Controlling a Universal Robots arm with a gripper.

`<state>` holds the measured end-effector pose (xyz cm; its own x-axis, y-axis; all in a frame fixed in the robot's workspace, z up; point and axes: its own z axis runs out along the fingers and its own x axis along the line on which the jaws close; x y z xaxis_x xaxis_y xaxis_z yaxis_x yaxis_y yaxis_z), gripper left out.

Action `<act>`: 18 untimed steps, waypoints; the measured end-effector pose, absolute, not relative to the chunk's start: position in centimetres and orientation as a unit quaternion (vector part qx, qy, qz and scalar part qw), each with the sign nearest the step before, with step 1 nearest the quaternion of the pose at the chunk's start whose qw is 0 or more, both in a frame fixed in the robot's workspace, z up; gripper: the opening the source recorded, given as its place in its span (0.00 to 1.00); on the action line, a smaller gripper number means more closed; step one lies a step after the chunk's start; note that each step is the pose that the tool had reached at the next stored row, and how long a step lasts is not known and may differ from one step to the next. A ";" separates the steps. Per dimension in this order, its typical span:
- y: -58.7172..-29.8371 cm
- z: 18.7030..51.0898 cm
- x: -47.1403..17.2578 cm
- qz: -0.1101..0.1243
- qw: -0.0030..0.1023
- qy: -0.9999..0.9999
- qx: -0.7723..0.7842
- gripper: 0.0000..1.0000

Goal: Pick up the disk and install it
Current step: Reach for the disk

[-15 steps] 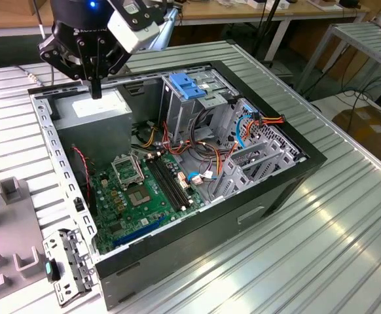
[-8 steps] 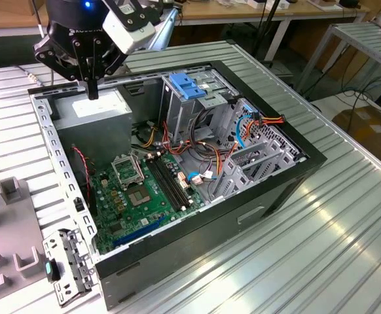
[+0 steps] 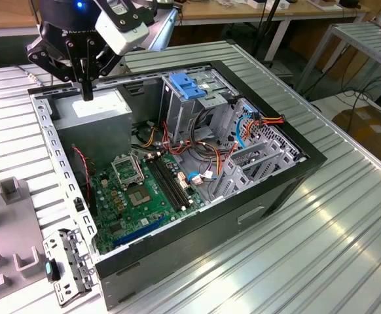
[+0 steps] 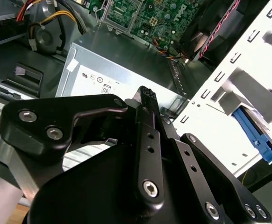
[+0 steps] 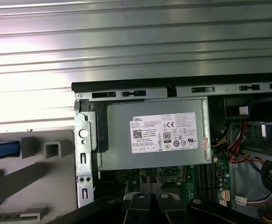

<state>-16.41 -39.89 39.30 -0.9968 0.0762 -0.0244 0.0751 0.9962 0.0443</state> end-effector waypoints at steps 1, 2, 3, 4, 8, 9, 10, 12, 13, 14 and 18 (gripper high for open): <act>-39.9 39.3 -16.5 0.022 0.013 0.999 0.038 0.11; -39.9 39.3 -16.5 0.022 0.013 0.999 0.038 0.11; -39.9 39.3 -16.6 0.022 0.013 0.999 0.038 0.11; -39.9 39.3 -16.6 0.022 0.013 0.999 0.038 0.11; -39.9 39.3 -16.9 0.022 0.013 0.999 0.038 0.11; -39.9 39.3 -17.0 0.022 0.013 0.999 0.038 0.11; -39.9 39.3 -17.1 0.022 0.013 0.999 0.038 0.11; -39.9 39.3 -17.2 0.022 0.013 0.999 0.038 0.11; -39.9 39.3 -17.3 0.022 0.013 0.999 0.038 0.11; -39.9 39.3 -17.4 0.022 0.013 0.999 0.038 0.11; -39.9 39.3 -17.7 0.022 0.013 0.999 0.038 0.11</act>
